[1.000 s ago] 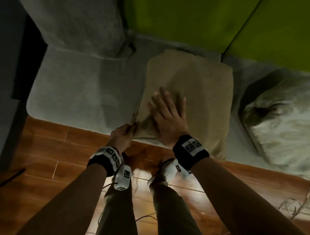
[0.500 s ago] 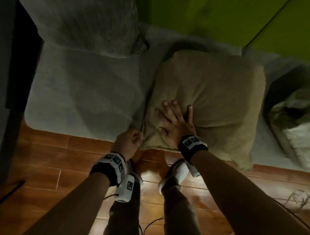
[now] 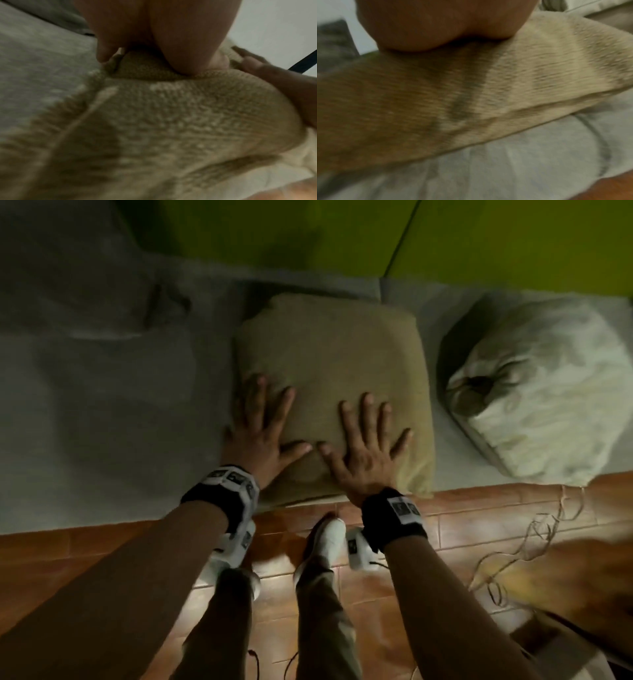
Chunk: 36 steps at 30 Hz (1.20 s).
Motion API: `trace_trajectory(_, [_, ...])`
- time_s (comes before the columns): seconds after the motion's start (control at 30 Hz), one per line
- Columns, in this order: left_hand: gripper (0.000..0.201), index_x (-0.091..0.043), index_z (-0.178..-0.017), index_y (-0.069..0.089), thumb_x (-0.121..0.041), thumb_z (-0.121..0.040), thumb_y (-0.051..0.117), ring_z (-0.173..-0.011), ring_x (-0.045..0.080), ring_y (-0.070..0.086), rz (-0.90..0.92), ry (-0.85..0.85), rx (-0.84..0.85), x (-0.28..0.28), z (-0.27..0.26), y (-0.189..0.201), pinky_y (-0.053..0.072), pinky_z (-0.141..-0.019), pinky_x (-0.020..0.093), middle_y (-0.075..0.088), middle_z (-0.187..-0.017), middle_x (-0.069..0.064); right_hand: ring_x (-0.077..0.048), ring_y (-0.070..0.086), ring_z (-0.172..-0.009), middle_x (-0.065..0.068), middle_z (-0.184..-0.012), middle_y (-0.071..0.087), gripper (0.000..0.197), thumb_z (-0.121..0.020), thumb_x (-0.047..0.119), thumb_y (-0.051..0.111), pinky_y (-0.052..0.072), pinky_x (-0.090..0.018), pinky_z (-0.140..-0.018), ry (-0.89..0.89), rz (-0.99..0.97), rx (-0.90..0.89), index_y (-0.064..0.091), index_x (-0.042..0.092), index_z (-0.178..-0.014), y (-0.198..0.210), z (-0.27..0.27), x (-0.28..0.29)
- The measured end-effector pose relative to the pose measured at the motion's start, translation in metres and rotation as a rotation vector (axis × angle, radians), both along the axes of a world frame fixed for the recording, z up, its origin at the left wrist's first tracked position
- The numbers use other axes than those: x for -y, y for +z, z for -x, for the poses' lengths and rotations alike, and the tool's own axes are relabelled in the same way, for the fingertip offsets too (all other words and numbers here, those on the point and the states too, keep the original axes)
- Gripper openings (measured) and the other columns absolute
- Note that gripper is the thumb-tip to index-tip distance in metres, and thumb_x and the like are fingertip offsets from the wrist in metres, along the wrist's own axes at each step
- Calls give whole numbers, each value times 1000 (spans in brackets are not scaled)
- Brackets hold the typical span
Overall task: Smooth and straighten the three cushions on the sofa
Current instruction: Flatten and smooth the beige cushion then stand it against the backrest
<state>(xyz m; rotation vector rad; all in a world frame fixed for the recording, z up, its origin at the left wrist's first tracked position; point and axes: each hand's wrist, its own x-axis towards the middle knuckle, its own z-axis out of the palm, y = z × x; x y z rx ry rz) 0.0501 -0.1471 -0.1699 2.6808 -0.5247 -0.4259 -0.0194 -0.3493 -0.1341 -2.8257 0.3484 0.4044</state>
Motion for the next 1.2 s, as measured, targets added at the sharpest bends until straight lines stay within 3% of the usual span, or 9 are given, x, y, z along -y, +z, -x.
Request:
trace_trajectory(0.1, [98,-49,-146,-26,-90,-72,24,-151,40,6,-126,-25,-67,-12,-3,-23,33,-103,70,-22,-163,6,-18,-28,-151,21,-159,-35,78,-90,84,20,-8,-70,-118,83,5,-34,-23,57,-149,-33,15,24])
trace_trajectory(0.33, [97,-55,-142,-29,-88,-74,32,-150,40,4,-255,-87,-191,-14,-11,10,21,-110,71,-24,-163,4,-19,-28,-153,25,-156,-40,81,-84,89,20,-14,-65,-117,-291,-230,-106,-31,62,-141,-42,62,67])
trace_trajectory(0.47, [100,-24,-155,12,-78,-73,31,-144,48,15,-237,25,-85,0,-6,70,17,-111,70,8,-162,22,-28,-16,-156,11,-171,-14,78,-85,81,-11,-2,-71,-120,-435,-327,-261,-2,52,-157,-55,104,111])
trace_trajectory(0.57, [83,-11,-148,30,-61,-83,40,-147,45,10,-55,22,173,42,-3,109,8,-115,65,13,-161,22,-21,-4,-158,0,-172,-1,81,-96,72,0,4,-53,-127,-630,-343,99,10,29,-164,-29,101,121])
trace_trajectory(0.7, [83,-34,-157,13,-69,-87,41,-150,42,-2,-185,-211,272,111,-3,97,-1,-116,62,0,-165,14,-25,-6,-158,4,-171,-3,67,-103,62,26,4,-54,-126,-223,-423,315,6,38,-162,11,54,100])
trace_trajectory(0.77, [89,-38,-157,9,-73,-83,44,-150,44,-3,-298,-197,210,122,3,69,1,-112,70,-2,-166,13,-31,-11,-157,4,-172,-9,72,-97,73,22,7,-62,-124,-48,-434,128,-8,50,-157,-12,47,94])
trace_trajectory(0.9, [94,-41,-155,-8,-83,-79,27,-150,40,-14,-446,-188,126,123,14,22,-5,-112,70,-9,-166,10,-28,-21,-155,16,-158,-41,88,-83,89,36,3,-58,-126,-181,-601,-309,-31,70,-136,-58,64,122])
trace_trajectory(1.07, [91,-45,-147,-26,-90,-73,1,-140,26,-36,-521,-158,58,132,3,8,-27,-106,57,-21,-164,5,-29,-1,-157,1,-172,0,73,-97,62,27,10,-57,-125,-170,-410,-187,1,40,-161,-64,73,169])
trace_trajectory(1.2, [90,-45,-153,-13,-86,-77,14,-150,35,-18,-459,-169,48,134,5,35,-14,-112,62,-18,-165,4,-26,-2,-158,-4,-172,5,67,-103,47,29,6,-48,-128,-337,-436,139,11,25,-163,-26,53,168])
